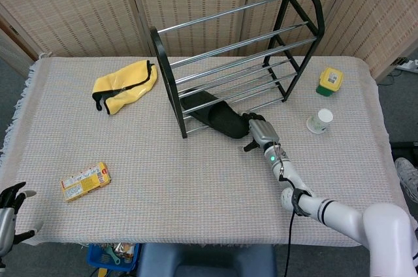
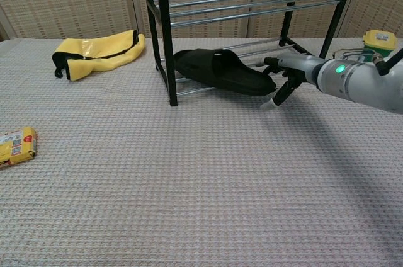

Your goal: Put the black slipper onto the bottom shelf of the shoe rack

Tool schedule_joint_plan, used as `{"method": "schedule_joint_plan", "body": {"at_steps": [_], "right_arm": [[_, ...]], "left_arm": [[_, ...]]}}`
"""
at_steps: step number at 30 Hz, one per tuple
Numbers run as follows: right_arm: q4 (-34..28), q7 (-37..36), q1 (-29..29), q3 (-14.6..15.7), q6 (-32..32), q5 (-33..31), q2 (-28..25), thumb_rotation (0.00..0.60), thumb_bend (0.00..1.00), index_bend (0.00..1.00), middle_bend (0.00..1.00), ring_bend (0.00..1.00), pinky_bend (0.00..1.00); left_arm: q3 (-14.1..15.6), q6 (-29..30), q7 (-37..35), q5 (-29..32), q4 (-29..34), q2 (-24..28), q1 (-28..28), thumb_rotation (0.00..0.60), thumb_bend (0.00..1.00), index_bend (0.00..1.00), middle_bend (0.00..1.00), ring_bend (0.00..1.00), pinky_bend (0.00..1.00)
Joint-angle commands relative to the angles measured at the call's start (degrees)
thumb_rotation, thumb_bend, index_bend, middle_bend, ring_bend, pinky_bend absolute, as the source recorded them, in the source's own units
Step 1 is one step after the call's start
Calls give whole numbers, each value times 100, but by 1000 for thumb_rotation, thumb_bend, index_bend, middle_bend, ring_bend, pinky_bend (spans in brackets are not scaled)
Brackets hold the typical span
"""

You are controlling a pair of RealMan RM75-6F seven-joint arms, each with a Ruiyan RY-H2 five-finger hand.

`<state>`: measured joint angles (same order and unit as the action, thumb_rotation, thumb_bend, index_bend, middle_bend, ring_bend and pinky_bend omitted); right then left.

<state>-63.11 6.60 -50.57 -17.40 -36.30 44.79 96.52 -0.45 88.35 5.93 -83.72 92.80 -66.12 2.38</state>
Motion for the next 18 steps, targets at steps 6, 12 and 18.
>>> {"method": "schedule_joint_plan", "body": {"at_steps": [6,12,18], "right_arm": [[-349,-336,153,49,-132,381,-71,600,181,0,111,0,0],[-541,-490,169,60,-166,587,-79,600,181,0,111,0,0],[-558,-528,100,41,-201,674,-11,600,181,0,111,0,0]], "left_arm": [[-3,23,-23,-17,-7,8,7,600,200,315,164,159,315],[-3,26,-27,-3,-12,17,18,600,199,315,164,159,315],[-3,22,-27,-4,-14,20,18,600,199,315,164,159,315]]}}
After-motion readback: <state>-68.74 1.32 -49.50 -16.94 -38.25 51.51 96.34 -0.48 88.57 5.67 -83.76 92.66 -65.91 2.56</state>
